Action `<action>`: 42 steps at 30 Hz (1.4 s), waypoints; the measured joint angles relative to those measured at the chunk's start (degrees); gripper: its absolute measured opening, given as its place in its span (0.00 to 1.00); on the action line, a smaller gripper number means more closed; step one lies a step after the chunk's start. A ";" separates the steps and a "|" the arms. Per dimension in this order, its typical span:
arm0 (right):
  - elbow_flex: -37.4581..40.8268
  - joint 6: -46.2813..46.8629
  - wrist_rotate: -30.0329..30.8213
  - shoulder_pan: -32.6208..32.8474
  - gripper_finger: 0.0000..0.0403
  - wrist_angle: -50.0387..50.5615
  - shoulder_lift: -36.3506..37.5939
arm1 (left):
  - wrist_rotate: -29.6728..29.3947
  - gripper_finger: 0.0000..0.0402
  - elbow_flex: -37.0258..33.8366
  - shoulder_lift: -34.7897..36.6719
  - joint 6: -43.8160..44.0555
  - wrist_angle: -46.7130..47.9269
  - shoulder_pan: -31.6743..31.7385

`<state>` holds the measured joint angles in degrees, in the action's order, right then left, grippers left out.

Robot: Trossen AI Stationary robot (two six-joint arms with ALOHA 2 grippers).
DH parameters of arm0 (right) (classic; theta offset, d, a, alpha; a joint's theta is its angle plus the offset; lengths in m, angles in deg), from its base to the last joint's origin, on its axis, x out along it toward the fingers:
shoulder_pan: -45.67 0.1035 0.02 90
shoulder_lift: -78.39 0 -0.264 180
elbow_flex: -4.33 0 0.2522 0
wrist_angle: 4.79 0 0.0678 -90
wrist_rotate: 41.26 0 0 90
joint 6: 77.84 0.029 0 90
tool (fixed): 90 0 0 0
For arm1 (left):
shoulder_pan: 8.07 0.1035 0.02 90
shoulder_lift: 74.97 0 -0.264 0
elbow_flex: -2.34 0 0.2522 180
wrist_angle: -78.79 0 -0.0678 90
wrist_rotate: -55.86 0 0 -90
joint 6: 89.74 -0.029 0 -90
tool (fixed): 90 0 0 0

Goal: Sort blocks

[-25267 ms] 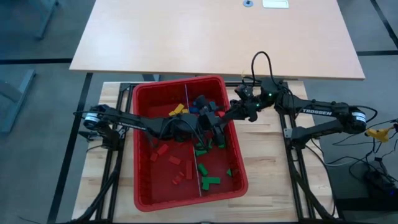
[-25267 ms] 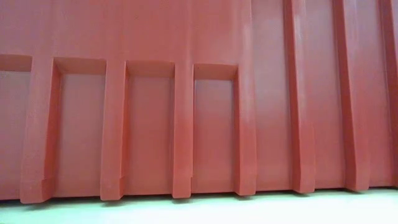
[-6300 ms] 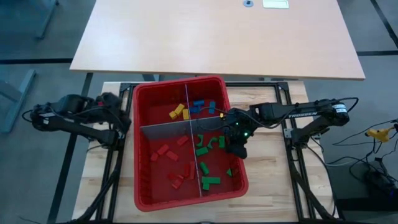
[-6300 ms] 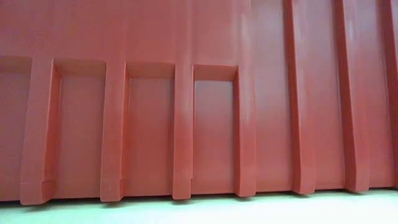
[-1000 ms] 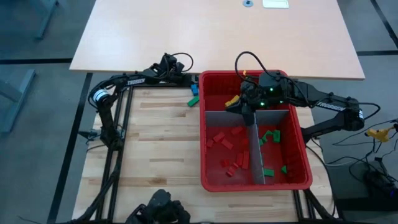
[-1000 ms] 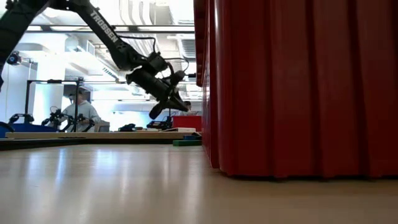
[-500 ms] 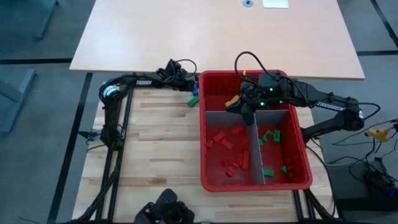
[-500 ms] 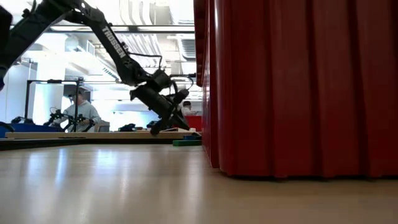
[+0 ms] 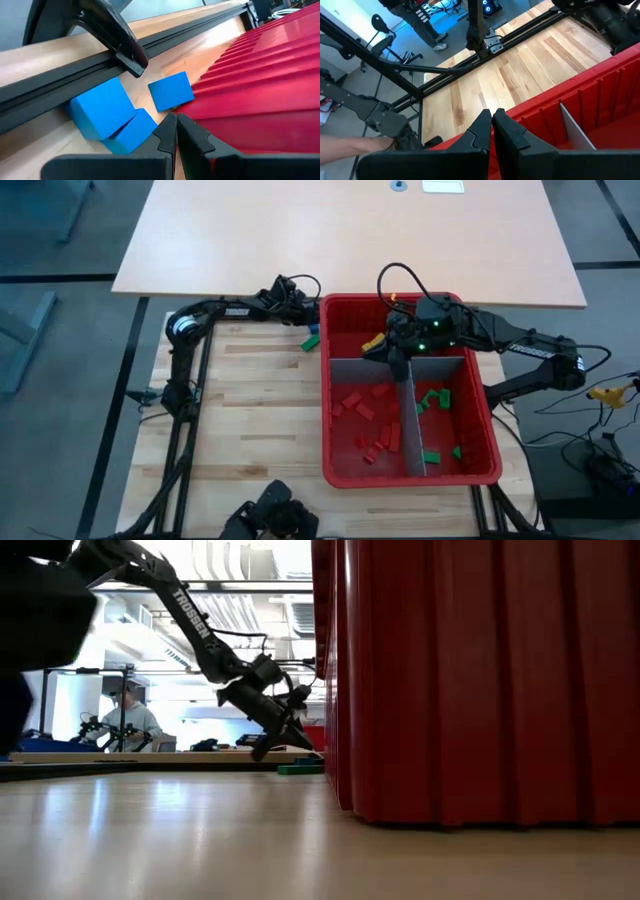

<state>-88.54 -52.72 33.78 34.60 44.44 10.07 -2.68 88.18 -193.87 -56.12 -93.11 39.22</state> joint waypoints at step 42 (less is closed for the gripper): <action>0.00 -0.68 4.61 -0.59 0.00 -1.48 -0.02 | -17.46 0.00 15.03 9.99 -28.14 33.94 -1.11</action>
<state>-88.54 -53.39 38.39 34.01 42.96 10.05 -20.14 103.21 -183.87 -84.26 -59.18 38.11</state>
